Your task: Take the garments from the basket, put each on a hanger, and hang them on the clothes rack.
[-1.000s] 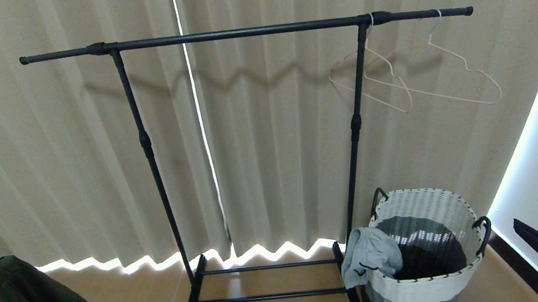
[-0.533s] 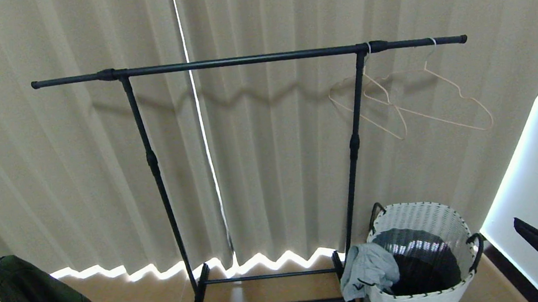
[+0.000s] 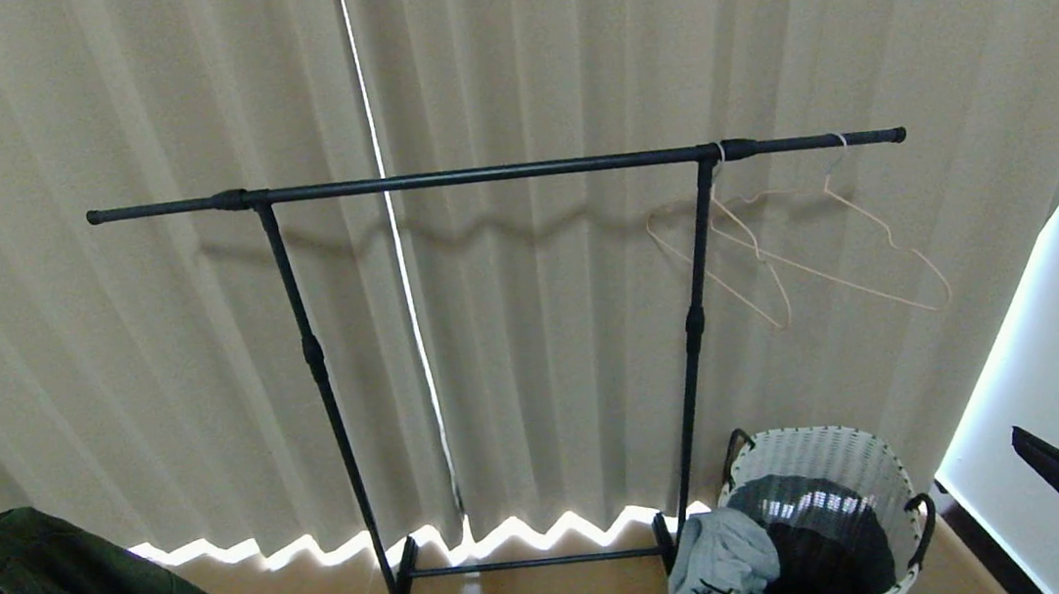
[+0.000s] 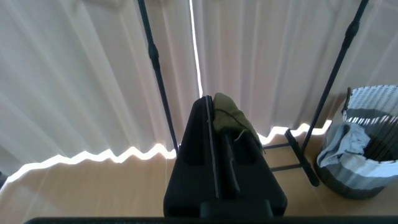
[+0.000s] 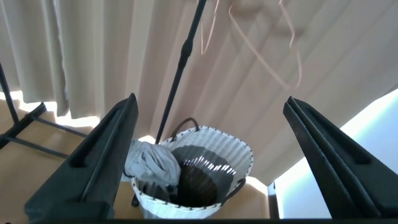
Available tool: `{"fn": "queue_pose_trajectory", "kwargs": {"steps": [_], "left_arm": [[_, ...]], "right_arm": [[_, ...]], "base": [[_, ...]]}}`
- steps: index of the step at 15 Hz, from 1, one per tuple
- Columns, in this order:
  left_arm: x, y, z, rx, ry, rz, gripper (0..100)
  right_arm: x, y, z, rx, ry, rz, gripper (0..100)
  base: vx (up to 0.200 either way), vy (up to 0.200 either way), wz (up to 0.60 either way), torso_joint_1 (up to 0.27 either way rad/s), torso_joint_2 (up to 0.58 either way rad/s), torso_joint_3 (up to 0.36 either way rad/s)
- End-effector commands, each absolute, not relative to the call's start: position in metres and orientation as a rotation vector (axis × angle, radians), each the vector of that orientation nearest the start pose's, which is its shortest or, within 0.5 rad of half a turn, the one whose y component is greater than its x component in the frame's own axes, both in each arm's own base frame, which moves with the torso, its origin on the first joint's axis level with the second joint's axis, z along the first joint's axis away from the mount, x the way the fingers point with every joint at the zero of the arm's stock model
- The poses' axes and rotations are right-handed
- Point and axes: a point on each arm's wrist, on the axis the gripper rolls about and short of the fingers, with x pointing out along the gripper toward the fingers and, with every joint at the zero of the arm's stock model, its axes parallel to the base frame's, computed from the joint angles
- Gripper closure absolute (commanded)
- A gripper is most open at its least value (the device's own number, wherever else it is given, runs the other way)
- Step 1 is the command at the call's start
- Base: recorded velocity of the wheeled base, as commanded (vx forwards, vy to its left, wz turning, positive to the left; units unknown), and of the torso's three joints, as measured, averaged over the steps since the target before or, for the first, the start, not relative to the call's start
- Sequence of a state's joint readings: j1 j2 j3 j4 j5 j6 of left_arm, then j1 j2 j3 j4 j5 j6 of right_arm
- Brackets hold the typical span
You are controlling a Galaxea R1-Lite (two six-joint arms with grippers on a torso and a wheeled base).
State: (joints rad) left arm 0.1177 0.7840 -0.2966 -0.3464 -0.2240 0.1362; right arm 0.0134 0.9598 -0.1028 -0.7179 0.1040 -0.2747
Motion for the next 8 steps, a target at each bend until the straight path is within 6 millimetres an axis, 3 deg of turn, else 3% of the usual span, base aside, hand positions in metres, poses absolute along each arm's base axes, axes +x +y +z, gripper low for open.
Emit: {"fn": "queue_pose_trajectory", "kwargs": {"steps": [1,6,8], "left_arm": [[0.0781,0.0042,0.1809,0.111,0.136,-0.115,100],[0.0786,0.0043,0.1807,0.112,0.139,-0.116,100],[0.0786,0.0043,0.1807,0.112,0.139,-0.116,100]], "right_arm": [[0.1009,0.0037,0.1477,-0.269,0.128,0.137,0],[0.104,0.0038,0.1455,-0.268,0.15,0.14,0],[0.104,0.0038,0.1455,-0.268,0.15,0.14,0]], "base": [[0.0,0.0,0.0,0.193,-0.41,-0.227],[0.0,0.0,0.0,0.044,-0.08,-0.047],[0.0,-0.2,0.0,0.002,0.0,0.002]]}}
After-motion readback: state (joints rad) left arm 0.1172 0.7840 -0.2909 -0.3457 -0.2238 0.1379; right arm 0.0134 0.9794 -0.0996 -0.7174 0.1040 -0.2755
